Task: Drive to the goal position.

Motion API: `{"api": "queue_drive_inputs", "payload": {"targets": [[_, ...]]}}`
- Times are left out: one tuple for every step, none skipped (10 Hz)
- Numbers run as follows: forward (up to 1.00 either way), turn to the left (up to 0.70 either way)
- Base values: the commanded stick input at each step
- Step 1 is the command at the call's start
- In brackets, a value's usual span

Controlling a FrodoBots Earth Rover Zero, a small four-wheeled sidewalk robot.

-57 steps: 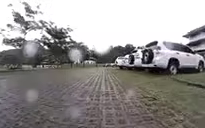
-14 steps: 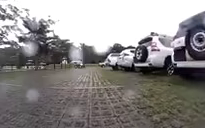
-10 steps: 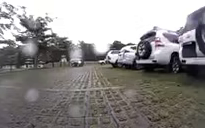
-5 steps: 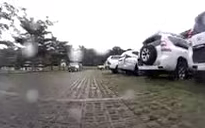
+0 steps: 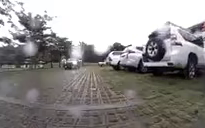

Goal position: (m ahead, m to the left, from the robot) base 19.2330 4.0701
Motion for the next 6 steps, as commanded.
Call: {"api": "queue_drive_inputs", "payload": {"targets": [[0.85,0.00],[0.85,0.00],[0.85,0.00],[0.85,0.00],[0.85,0.00],[0.85,0.00]]}}
